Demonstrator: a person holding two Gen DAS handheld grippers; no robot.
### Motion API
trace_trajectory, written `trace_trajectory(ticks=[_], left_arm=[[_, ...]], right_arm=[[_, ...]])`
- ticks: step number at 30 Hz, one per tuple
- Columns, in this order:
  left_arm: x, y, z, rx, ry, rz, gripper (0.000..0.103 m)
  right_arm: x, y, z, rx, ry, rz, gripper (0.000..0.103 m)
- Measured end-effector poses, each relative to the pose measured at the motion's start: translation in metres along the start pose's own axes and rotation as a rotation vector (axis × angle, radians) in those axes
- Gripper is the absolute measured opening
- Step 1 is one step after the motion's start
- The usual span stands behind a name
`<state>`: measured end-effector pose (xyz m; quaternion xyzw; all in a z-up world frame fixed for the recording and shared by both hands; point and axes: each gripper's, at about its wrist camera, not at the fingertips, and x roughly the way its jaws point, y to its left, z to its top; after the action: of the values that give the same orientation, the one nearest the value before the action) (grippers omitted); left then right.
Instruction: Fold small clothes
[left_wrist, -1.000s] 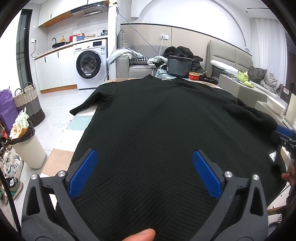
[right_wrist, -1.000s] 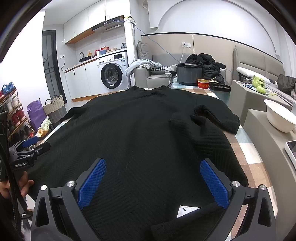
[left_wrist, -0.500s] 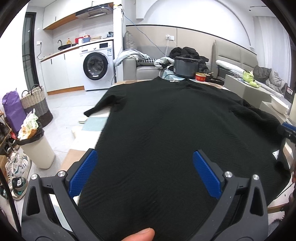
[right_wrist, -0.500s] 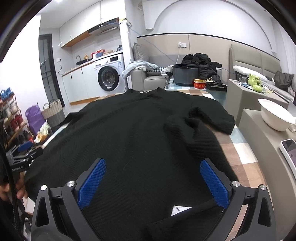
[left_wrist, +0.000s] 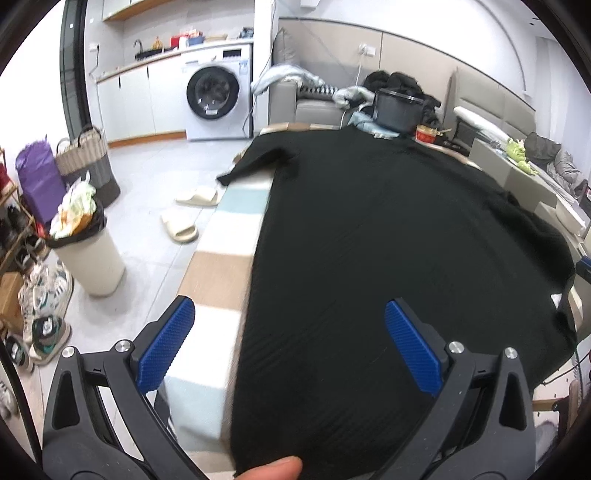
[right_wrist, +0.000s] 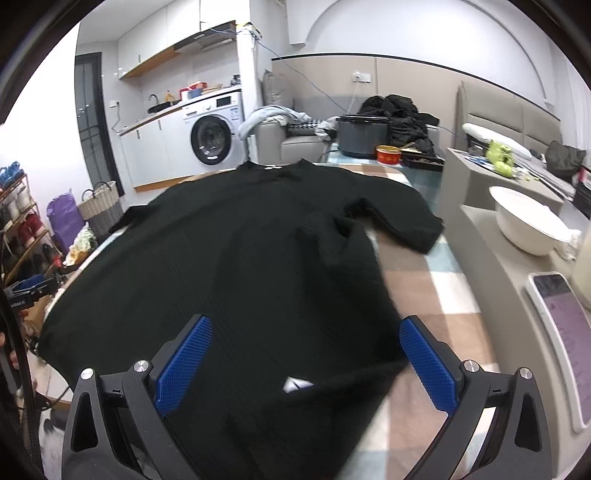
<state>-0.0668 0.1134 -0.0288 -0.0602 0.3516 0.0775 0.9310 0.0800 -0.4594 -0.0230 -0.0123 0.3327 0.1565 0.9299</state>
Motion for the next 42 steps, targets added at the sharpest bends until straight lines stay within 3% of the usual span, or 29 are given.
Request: trace_trajectory(ticks=[7,14,21,26,31,33,36,42], left_arm=[[0.013,0.012,-0.017,-0.019,0.066,-0.049,0.082],[0.013,0.005,-0.018,-0.041,0.061,-0.042,0.082],[0.02,-0.006,-0.017,-0.049,0.065,-0.053,0.082],[0.025,-0.021,-0.006,-0.02,0.045,-0.051,0.082],[0.035,-0.037,0.013,0.004,0.035,-0.068,0.083],[0.048,-0.045,0.024,0.005,0.056,-0.073,0.083],[0.064,-0.056,0.04,0.012,0.068,-0.086,0.083],[0.086,-0.067,0.075,0.016,0.06,-0.108,0.083]], right_arm=[[-0.001,-0.027,-0.013,0.097,0.091,0.015,0.103],[-0.009,-0.021,-0.026,0.072,0.155,0.01,0.103],[0.019,-0.007,-0.015,0.098,0.142,-0.04,0.103],[0.037,-0.004,-0.022,-0.012,0.237,-0.193,0.103],[0.006,-0.025,-0.038,-0.137,0.319,-0.368,0.103],[-0.003,-0.031,-0.035,-0.149,0.325,-0.392,0.103],[-0.009,-0.034,-0.018,-0.115,0.287,-0.365,0.103],[0.01,-0.023,0.025,0.058,0.154,-0.211,0.103]])
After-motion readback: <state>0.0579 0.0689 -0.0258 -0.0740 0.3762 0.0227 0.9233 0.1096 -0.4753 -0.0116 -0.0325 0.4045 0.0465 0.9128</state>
